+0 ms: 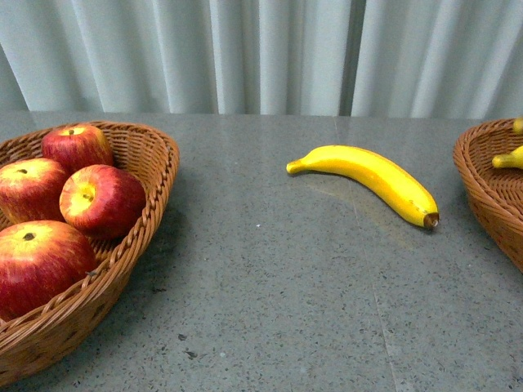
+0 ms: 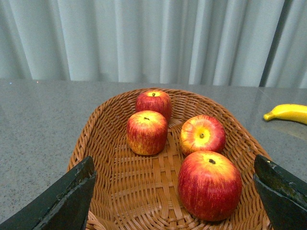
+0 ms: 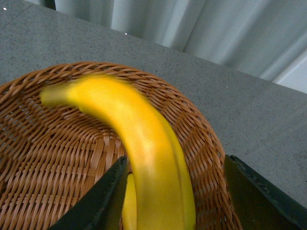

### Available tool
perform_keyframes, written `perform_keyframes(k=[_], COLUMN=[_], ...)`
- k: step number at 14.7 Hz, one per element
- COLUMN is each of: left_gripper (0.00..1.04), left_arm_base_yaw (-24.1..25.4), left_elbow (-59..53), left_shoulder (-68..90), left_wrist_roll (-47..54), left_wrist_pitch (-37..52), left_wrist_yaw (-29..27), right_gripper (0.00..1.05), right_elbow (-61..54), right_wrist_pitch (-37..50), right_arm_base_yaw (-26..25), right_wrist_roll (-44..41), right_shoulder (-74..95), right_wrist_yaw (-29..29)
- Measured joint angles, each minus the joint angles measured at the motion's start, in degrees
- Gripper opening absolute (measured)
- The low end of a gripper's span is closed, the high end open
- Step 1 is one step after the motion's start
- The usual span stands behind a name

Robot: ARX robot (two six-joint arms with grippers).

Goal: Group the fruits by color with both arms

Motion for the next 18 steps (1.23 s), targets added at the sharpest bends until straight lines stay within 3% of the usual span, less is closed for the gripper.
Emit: perform_keyframes(k=[3, 5, 6, 7, 11, 14, 18], left_gripper=[0.98, 0.98, 0.98, 0.98, 0.98, 0.98, 0.98], left_arm_base_yaw=[0.0, 0.0, 0.0, 0.0, 0.0, 0.0, 0.0], left_elbow=[0.0, 0.0, 0.0, 0.0, 0.0, 0.0, 0.0], left_shoulder=[0.0, 0.0, 0.0, 0.0, 0.0, 0.0, 0.0], left_wrist_roll=[0.0, 0.0, 0.0, 0.0, 0.0, 0.0, 0.0], left_wrist_pitch=[0.0, 0.0, 0.0, 0.0, 0.0, 0.0, 0.0], left_wrist_yaw=[0.0, 0.0, 0.0, 0.0, 0.0, 0.0, 0.0], right_gripper=[0.7, 0.83, 0.96, 1.0, 0.98, 0.98, 0.98], right_elbow=[0.0, 0.6, 1.6, 2.8, 11.1, 20.9, 30.2], right_wrist_pitch=[-0.1, -1.2, -1.4, -1.2, -2.4, -5.6, -12.2], right_arm_base_yaw=[0.1, 0.9, 3.1, 5.4, 19.0, 30.2, 33.6], right_wrist_roll=[0.1, 0.5, 1.8, 3.3, 9.3, 11.7, 10.1], right_shoulder=[-0.8, -2.2, -3.2, -3.6, -0.8, 11.8, 23.0], right_wrist_yaw=[-0.3, -0.6, -1.2, -1.8, -2.2, -1.9, -1.7])
